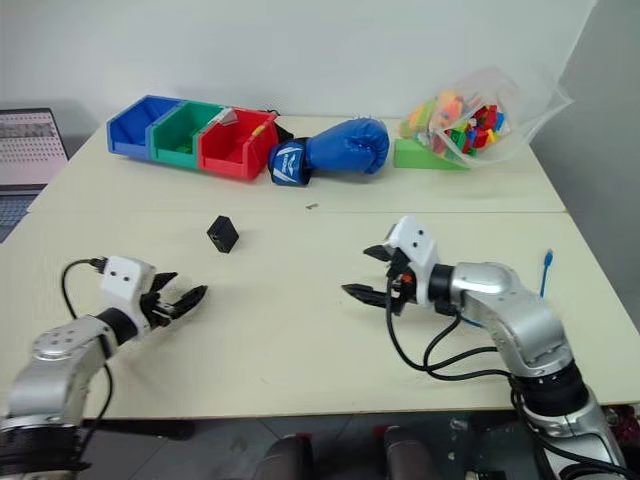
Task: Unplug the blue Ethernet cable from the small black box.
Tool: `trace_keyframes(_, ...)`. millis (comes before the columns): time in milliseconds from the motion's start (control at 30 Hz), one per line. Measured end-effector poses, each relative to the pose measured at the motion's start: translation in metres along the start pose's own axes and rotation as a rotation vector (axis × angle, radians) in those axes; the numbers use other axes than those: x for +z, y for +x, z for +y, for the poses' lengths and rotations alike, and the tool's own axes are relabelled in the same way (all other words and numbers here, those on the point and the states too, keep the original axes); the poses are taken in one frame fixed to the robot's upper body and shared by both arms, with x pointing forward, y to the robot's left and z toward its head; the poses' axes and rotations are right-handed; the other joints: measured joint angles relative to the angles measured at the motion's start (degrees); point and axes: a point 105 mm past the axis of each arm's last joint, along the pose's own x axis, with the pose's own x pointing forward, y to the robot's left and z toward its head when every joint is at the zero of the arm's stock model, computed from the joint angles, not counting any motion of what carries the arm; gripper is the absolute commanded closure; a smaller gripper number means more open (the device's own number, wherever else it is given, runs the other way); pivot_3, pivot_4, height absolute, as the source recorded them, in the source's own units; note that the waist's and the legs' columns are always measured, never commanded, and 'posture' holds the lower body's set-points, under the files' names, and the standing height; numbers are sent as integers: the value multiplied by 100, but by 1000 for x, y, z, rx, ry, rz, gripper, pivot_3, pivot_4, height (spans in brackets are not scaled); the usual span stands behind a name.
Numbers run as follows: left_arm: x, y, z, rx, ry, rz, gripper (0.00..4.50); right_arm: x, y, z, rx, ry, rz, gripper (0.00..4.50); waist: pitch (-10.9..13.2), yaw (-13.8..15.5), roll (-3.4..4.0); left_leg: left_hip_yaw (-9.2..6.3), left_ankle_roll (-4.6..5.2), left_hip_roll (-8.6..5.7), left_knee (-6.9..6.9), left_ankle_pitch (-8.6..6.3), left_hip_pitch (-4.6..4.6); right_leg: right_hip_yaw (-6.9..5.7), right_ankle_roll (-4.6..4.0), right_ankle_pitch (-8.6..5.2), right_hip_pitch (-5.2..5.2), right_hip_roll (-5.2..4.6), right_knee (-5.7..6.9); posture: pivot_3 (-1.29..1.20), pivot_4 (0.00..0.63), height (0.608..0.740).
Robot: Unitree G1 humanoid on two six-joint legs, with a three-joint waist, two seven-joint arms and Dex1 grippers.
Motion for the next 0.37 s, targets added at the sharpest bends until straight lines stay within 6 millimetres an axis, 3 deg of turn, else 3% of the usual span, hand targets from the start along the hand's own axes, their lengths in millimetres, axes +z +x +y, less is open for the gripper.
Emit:
trace_keyframes(133,29,-22,17,-40,17,-12,961,-3,-23,-13,-32,-3,31,482,0,-8,1,8,1,0,-3,-1,2,-3,-1,-1,-3,1,-2,0,150,740)
trace_keyframes(367,48,-33,3,-193,9,-11,961,-13,-41,-17,3,18,86,482,2,-26,2,15,2,2,-5,-1,2,0,-2,-2,-8,2,-4,0,150,740)
